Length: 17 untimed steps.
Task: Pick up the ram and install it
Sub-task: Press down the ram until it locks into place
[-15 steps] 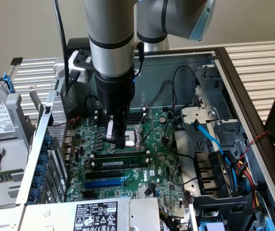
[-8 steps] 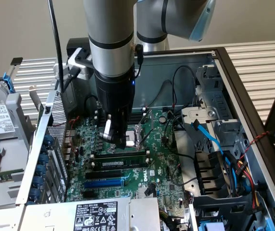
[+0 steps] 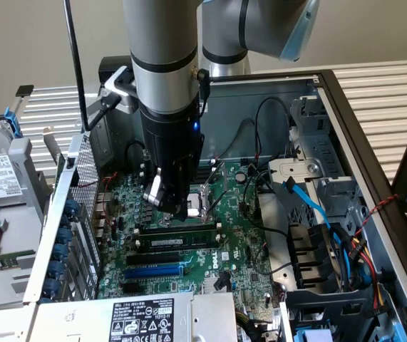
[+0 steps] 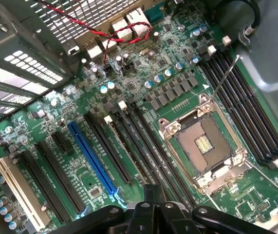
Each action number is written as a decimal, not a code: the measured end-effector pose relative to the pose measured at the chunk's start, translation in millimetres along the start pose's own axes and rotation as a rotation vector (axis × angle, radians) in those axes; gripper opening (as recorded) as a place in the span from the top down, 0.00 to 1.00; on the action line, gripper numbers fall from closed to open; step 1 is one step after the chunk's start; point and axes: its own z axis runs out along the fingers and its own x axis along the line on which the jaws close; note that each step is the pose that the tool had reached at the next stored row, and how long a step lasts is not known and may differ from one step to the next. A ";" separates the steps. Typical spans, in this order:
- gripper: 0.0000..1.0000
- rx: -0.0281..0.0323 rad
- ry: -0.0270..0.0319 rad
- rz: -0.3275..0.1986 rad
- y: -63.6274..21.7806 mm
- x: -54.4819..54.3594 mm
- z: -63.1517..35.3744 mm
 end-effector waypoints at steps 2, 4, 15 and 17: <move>0.89 0.0021 -0.0007 0.036 0.0 0.0 0.0; 0.89 0.0038 -0.0013 0.069 0.0 0.0 0.0; 0.89 0.0123 -0.0041 0.248 0.0 0.0 0.0; 0.89 0.0139 -0.0044 0.280 0.0 0.0 -0.1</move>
